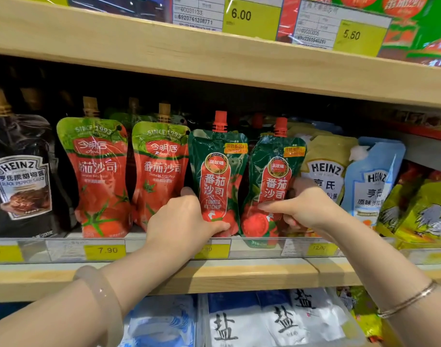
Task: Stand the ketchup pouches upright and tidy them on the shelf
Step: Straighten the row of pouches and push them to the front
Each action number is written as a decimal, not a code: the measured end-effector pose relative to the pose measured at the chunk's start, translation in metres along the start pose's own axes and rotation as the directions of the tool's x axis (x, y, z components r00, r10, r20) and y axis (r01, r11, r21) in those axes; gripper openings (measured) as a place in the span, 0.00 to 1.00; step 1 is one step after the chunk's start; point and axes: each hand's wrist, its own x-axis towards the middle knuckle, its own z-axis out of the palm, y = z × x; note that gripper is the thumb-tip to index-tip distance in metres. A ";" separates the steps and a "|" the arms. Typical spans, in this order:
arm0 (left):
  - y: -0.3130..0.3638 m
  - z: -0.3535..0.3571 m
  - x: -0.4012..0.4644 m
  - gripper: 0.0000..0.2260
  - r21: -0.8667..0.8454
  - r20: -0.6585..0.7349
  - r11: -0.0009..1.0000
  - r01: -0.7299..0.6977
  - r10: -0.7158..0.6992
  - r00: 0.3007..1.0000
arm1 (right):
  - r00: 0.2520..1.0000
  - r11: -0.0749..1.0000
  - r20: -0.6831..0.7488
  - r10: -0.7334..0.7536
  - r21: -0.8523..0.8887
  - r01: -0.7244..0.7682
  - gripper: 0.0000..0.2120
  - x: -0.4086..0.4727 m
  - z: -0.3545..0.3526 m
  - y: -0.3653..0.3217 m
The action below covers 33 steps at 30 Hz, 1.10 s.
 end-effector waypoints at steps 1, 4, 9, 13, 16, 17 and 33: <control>0.001 0.000 0.000 0.29 -0.003 0.002 1.000 0.003 -0.003 1.000 | 1.000 1.000 -0.001 -0.011 -0.007 0.011 0.18 -0.001 0.000 0.001; 0.002 -0.001 -0.003 0.28 -0.019 0.012 1.000 0.007 -0.007 1.000 | 0.997 0.998 -0.054 -0.050 0.029 0.051 0.12 -0.005 0.004 0.003; -0.006 -0.018 -0.015 0.32 -0.057 -0.017 0.996 -0.063 0.062 0.998 | 0.902 0.977 -0.406 -0.150 -0.199 0.072 0.26 -0.024 0.012 0.006; -0.038 -0.043 -0.028 0.21 -0.064 -0.148 0.986 -0.152 0.141 0.979 | 0.735 0.973 -0.638 -0.229 -0.148 0.175 0.22 -0.064 0.026 -0.005; -0.069 -0.059 -0.032 0.18 -0.103 -0.229 0.992 -0.070 0.045 0.972 | 0.850 0.957 -0.457 -0.261 -0.009 0.289 0.15 -0.077 0.055 -0.022; -0.079 -0.063 -0.034 0.18 -0.095 -0.243 0.995 -0.031 0.007 0.970 | 0.899 0.953 -0.357 -0.254 0.064 0.295 0.15 -0.075 0.069 -0.028; -0.091 -0.063 -0.009 0.47 0.100 -0.155 0.957 0.272 -0.255 0.954 | 0.963 0.945 -0.097 -0.250 -0.241 0.220 0.13 -0.041 0.157 -0.092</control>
